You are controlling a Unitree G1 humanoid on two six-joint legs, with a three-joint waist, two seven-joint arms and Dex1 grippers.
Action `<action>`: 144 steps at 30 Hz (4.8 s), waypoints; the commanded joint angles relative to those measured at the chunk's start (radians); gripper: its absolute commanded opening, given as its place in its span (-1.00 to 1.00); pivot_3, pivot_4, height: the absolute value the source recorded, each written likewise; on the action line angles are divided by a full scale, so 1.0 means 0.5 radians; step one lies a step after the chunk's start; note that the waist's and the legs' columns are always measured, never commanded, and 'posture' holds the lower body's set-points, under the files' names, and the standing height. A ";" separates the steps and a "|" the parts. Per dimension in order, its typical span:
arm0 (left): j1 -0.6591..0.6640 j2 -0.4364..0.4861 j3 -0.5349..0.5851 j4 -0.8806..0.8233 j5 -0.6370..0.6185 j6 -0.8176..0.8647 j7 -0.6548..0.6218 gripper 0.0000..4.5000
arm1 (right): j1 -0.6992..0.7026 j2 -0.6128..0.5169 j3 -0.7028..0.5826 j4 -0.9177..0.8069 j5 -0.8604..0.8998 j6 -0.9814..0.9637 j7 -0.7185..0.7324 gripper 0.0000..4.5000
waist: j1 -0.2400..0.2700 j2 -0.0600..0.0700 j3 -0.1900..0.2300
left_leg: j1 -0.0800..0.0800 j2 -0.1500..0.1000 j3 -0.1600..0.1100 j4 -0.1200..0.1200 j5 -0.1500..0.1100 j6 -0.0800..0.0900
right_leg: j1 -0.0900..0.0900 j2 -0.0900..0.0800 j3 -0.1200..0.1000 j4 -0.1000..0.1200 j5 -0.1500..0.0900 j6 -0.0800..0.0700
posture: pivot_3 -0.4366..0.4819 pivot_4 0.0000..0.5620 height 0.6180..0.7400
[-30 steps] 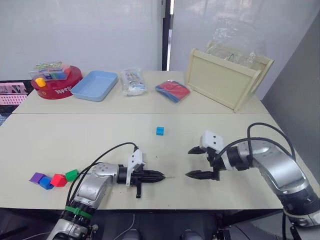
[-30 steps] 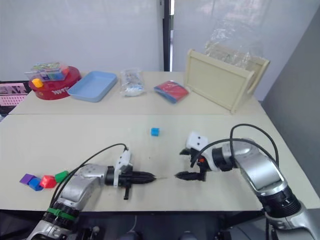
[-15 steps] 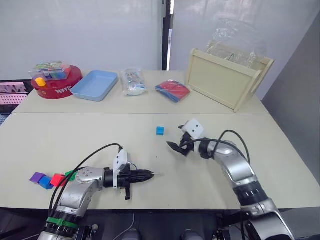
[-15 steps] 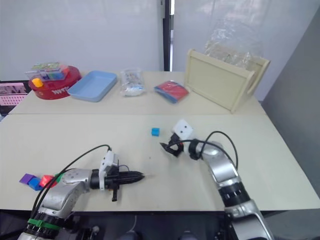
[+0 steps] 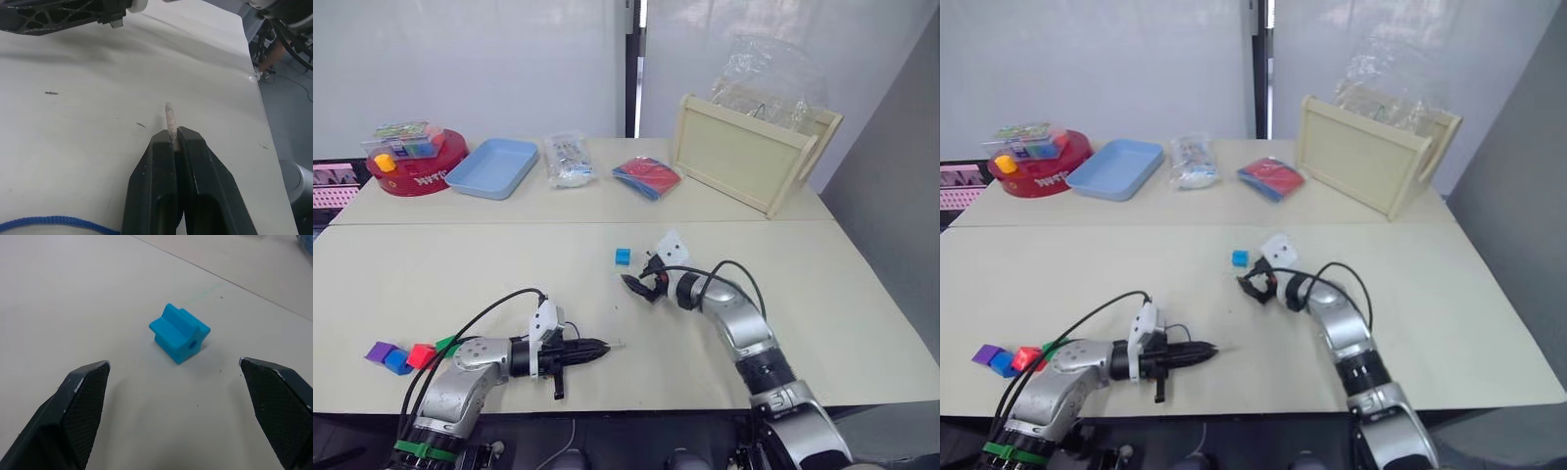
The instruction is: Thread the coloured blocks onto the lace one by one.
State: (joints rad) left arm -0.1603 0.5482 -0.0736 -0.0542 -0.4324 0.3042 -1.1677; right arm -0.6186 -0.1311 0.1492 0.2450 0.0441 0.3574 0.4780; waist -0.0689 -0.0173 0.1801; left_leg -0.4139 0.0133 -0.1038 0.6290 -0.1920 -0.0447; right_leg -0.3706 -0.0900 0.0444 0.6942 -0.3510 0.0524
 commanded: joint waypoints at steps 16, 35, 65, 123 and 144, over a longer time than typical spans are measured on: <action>-0.028 0.062 0.056 -0.051 -0.048 -0.027 -0.065 -1.00 | -0.221 0.514 -0.207 0.383 0.098 -0.052 -0.564 0.99 | -0.006 0.000 0.000 | 0.007 0.001 0.001 -0.006 0.001 -0.001 | -0.001 0.000 0.001 0.005 0.000 0.000 | -0.05 -0.47 1.00; -0.007 0.073 0.055 -0.118 -0.047 0.003 -0.031 -1.00 | -0.627 0.540 -0.304 1.113 0.130 -0.407 -0.637 0.17 | -0.014 0.001 0.000 | 0.011 0.001 0.002 -0.008 0.001 -0.001 | -0.001 0.000 0.002 0.009 0.000 0.000 | -0.05 -0.47 1.00; -0.251 -0.109 -0.115 0.143 0.004 -0.088 -0.171 -1.00 | 0.955 -0.090 -0.328 -1.768 0.458 1.261 -0.350 -0.48 | 0.004 0.001 0.000 | 0.001 0.001 0.001 -0.006 0.000 0.000 | -0.001 0.001 0.002 -0.002 0.000 0.000 | -0.05 -0.47 1.00; -0.059 -0.247 -0.156 0.003 0.061 -0.221 0.089 -1.00 | -0.728 -1.378 0.929 0.050 -0.528 -2.536 1.980 0.99 | 0.047 0.001 0.000 | 0.000 -0.001 0.001 0.000 0.000 0.000 | 0.009 -0.003 -0.001 -0.019 0.000 0.000 | -0.05 -0.47 1.00; 0.051 -0.234 -0.134 -0.092 0.053 -0.217 0.203 -1.00 | -0.878 -1.161 1.157 0.472 -0.754 -2.843 1.893 0.04 | 0.038 0.001 0.000 | 0.026 0.001 0.001 -0.005 0.000 0.000 | 0.031 -0.001 0.000 -0.022 0.000 0.000 | -0.05 -0.47 1.00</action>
State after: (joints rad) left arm -0.1392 0.4263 -0.1519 -0.0663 -0.3921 0.1980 -1.0694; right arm -1.0597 -0.7179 0.7225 0.4876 -0.3407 -1.0766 1.4252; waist -0.0500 -0.0167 0.1802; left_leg -0.4008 0.0136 -0.1031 0.6263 -0.1922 -0.0445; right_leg -0.3548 -0.0905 0.0444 0.6834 -0.3509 0.0522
